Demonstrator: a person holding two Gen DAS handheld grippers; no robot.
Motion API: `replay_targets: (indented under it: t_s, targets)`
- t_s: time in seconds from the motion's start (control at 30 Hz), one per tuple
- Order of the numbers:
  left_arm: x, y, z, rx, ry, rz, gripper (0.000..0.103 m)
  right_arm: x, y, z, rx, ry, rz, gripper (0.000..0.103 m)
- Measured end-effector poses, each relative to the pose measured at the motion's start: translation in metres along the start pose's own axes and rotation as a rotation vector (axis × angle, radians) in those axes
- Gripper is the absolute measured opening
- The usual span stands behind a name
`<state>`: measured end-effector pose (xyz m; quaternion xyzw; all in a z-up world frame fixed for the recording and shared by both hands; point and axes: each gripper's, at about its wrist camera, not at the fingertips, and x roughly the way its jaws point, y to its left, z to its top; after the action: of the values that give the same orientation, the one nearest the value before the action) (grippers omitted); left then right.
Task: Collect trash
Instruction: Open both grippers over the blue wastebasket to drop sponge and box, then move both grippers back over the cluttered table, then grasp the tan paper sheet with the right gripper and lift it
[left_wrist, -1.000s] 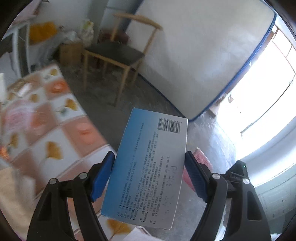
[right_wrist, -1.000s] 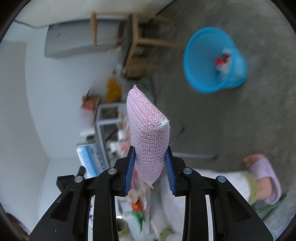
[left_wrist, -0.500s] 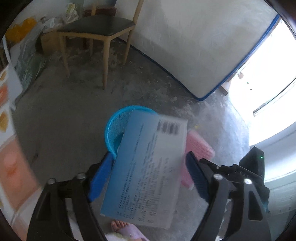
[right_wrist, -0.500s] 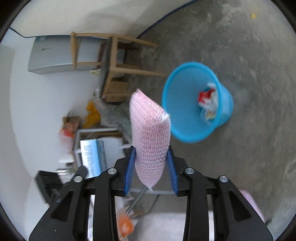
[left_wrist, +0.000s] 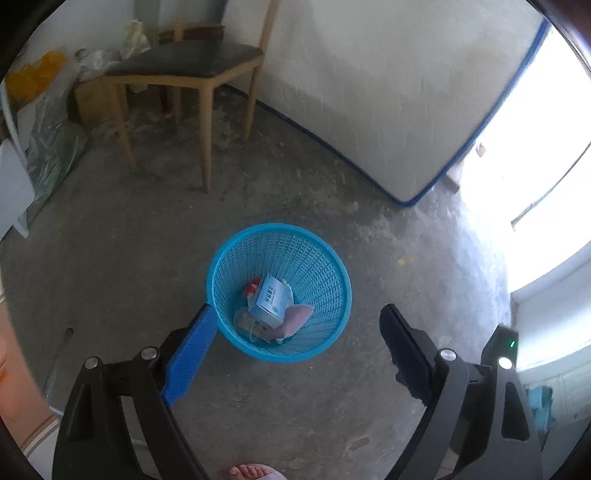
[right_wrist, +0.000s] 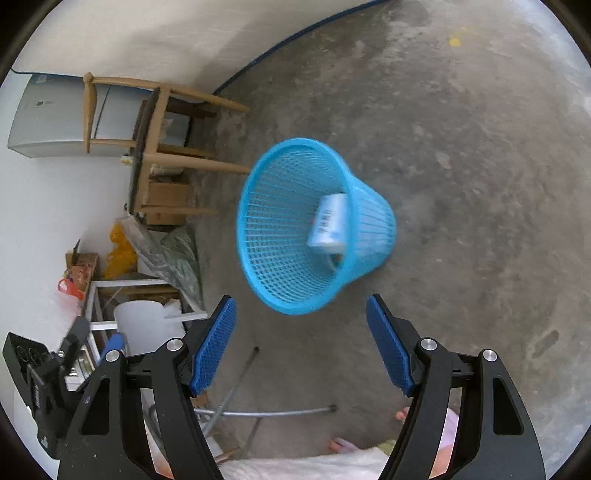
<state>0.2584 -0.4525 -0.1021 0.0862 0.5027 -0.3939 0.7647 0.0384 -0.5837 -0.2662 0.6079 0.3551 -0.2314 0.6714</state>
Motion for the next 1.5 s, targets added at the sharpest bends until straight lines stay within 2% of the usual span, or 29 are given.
replay_targets:
  t_s: [0.1,0.27,0.47,0.6,0.67,0.73,0.83,0.97,1.17,1.33,1.43,1.5]
  targets:
    - [-0.029,0.006,-0.002,-0.022,-0.049,-0.018,0.087,-0.011,0.011,-0.005,-0.045,-0.028,-0.030,0.070]
    - [-0.090,0.009,-0.021,-0.044,-0.136,-0.056,0.087,-0.032,0.039,-0.019,-0.196,-0.076,-0.068,0.070]
    - [-0.155,0.015,-0.065,-0.030,-0.206,-0.052,0.087,-0.049,0.089,-0.044,-0.389,-0.068,-0.014,0.070]
    - [-0.209,0.035,-0.102,-0.016,-0.286,0.006,0.087,-0.056,0.122,-0.066,-0.518,-0.043,0.035,0.070]
    - [-0.234,0.051,-0.121,-0.022,-0.321,0.060,0.087,-0.057,0.136,-0.078,-0.571,-0.031,0.055,0.070]
    - [-0.263,0.075,-0.147,-0.060,-0.354,0.147,0.087,-0.058,0.152,-0.096,-0.640,-0.011,0.092,0.070]
    - [-0.294,0.114,-0.178,-0.171,-0.388,0.229,0.087,-0.050,0.181,-0.133,-0.768,0.051,0.159,0.070]
    - [-0.335,0.171,-0.229,-0.367,-0.436,0.328,0.087,-0.031,0.233,-0.203,-0.978,0.194,0.267,0.070]
    - [-0.368,0.225,-0.273,-0.569,-0.482,0.396,0.086,0.007,0.314,-0.310,-1.237,0.359,0.359,0.075]
    - [-0.379,0.252,-0.294,-0.657,-0.478,0.417,0.077,0.051,0.355,-0.388,-1.421,0.424,0.322,0.076]
    - [-0.384,0.263,-0.308,-0.682,-0.474,0.406,0.073,0.075,0.360,-0.416,-1.475,0.458,0.271,0.076]
    - [-0.388,0.267,-0.315,-0.690,-0.478,0.394,0.072,0.086,0.358,-0.427,-1.484,0.464,0.221,0.069]
